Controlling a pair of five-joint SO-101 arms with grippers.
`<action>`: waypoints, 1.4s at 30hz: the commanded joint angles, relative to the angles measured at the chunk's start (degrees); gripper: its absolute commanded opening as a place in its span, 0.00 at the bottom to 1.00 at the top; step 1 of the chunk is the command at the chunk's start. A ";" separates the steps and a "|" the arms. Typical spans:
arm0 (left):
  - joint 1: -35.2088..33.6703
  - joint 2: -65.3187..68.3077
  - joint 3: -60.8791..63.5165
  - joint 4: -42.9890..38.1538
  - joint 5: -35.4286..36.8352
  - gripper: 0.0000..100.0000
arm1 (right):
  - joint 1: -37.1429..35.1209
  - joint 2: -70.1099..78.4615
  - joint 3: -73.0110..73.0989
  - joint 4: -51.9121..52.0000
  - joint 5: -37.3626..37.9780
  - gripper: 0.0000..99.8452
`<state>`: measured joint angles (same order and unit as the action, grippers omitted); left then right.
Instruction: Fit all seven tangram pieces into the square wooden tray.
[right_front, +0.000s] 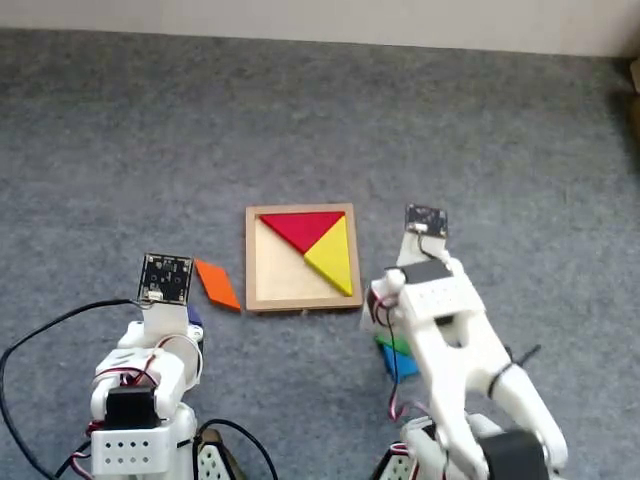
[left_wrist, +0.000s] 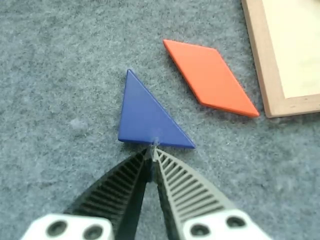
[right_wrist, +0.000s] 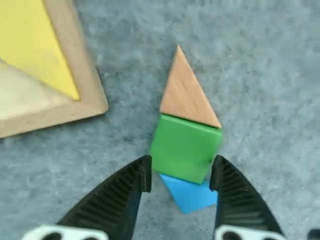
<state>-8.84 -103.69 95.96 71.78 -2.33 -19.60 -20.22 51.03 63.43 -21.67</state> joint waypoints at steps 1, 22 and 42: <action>-0.48 -0.04 1.19 0.18 0.53 0.03 | 1.27 6.11 -6.46 -0.31 -0.97 0.20; -0.48 -0.04 1.19 0.18 0.53 0.03 | 4.97 17.45 -11.30 -0.04 1.58 0.19; -0.48 -0.04 1.19 0.18 0.53 0.03 | 2.86 -5.05 -13.23 2.86 23.38 0.07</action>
<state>-8.84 -103.69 95.96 71.78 -2.33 -15.30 -19.52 40.92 66.51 -1.98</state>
